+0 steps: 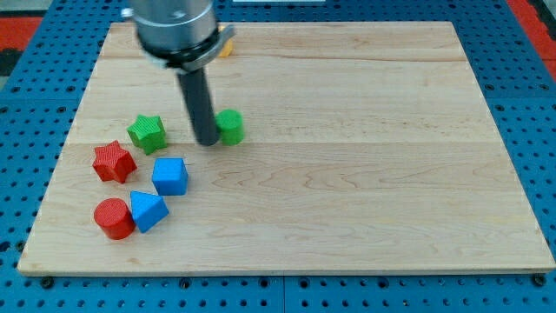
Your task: Push the green circle towards the top center
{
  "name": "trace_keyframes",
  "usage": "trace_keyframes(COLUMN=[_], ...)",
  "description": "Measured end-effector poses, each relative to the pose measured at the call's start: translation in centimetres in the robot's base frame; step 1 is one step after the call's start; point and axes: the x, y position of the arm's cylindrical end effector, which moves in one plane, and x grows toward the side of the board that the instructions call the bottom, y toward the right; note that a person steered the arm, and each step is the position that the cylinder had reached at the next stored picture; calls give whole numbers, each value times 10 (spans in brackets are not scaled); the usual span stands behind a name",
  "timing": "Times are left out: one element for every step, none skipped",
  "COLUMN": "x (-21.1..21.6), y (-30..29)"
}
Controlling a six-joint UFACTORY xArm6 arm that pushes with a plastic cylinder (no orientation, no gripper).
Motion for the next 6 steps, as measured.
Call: trace_keyframes(x=[-59, -22, 14, -37, -109, -141], y=[53, 74, 86, 108, 122, 142])
